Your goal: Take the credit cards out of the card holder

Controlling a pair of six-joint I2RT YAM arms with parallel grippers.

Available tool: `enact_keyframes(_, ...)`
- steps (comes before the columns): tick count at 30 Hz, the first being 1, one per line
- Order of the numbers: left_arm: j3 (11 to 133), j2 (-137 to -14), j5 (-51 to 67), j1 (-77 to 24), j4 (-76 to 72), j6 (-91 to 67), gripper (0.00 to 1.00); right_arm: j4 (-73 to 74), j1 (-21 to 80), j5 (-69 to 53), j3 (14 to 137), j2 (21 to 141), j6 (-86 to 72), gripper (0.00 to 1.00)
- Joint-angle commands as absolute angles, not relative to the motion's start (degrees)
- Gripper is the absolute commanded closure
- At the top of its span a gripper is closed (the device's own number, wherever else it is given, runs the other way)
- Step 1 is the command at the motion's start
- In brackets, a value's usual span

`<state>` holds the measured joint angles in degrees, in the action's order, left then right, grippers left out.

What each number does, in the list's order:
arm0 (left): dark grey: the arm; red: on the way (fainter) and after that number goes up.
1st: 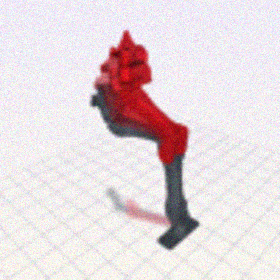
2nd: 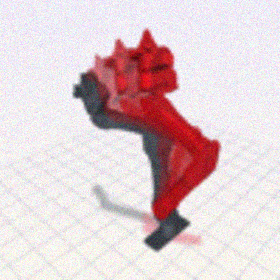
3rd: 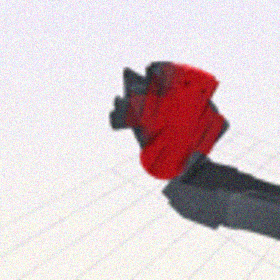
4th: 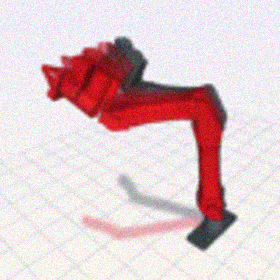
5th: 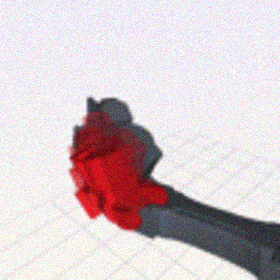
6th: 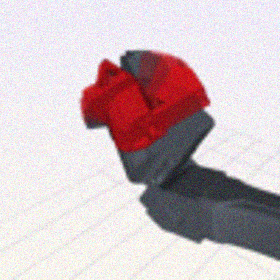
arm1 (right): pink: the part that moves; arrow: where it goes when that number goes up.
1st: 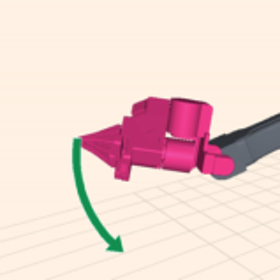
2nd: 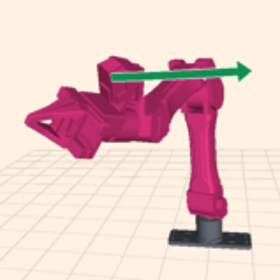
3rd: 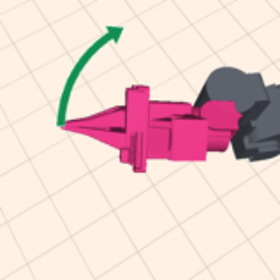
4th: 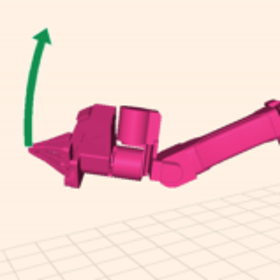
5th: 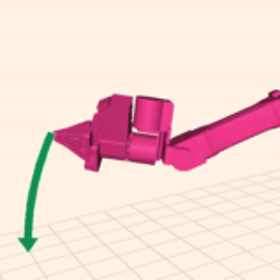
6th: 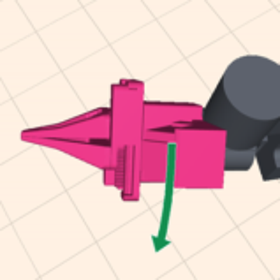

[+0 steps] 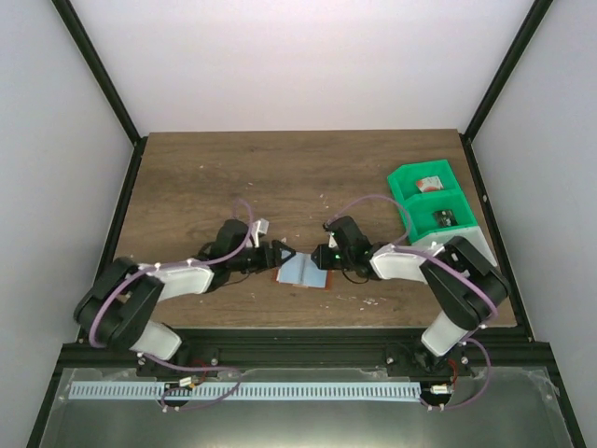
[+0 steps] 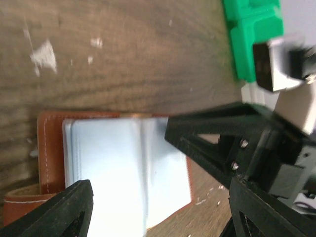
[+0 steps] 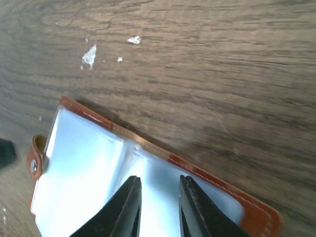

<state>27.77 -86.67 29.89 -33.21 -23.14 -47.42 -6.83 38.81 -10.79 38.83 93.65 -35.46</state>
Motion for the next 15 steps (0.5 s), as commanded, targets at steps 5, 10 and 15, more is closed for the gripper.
enact_keyframes(5, 36.49, -65.42, 15.01, -32.16, 1.75, -34.85, 0.19, 11.60, 38.98, -8.36, 39.89, 73.69, -35.03, 0.37)
enact_keyframes(10, 40.05, -51.97, 9.93, -32.13, 10.52, -29.77, 0.00, 20.08, 38.94, -4.82, 39.34, 57.84, -35.61, 0.00)
enact_keyframes(15, 44.34, -42.55, 7.95, -32.22, 18.07, -25.72, 0.00, 25.68, 38.94, -3.44, 40.95, 45.94, -36.61, 0.00)
